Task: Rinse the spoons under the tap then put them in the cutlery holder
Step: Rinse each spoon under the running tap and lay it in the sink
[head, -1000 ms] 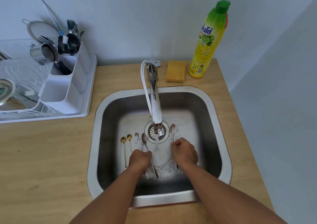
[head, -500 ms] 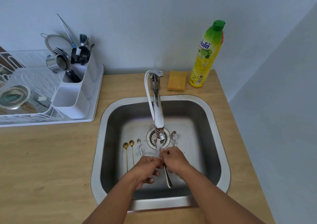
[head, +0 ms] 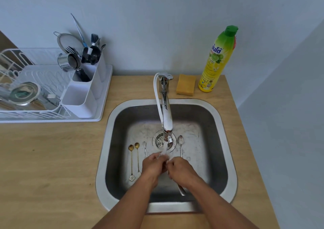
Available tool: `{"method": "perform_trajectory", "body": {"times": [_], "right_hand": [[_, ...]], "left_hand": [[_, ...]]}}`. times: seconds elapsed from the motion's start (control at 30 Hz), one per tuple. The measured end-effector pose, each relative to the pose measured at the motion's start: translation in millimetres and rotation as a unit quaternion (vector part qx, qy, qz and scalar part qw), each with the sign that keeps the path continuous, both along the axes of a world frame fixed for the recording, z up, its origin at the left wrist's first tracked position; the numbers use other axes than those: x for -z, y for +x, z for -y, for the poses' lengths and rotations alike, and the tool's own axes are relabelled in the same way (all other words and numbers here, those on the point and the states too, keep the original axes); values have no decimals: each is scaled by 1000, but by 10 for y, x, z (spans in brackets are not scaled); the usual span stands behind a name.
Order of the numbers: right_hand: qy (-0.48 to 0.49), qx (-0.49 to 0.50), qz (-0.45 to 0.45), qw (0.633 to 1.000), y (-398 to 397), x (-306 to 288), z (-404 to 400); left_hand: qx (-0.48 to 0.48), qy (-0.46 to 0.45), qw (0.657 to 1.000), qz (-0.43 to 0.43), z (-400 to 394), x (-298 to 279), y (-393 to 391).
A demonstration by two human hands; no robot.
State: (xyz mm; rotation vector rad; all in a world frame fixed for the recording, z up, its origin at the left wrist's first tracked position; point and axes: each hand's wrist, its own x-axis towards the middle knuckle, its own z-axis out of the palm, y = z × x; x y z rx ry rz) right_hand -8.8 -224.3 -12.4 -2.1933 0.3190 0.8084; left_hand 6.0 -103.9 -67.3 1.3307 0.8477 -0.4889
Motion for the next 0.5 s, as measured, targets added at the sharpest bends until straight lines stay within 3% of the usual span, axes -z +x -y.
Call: {"method": "perform_trajectory", "body": {"times": [0.3, 0.5], "right_hand": [[-3, 14, 35, 999, -7, 65, 36], [46, 59, 47, 996, 34, 139, 58]], "left_hand": [[-85, -11, 996, -19, 89, 22, 83], [-150, -143, 977, -46, 93, -98, 79]]}}
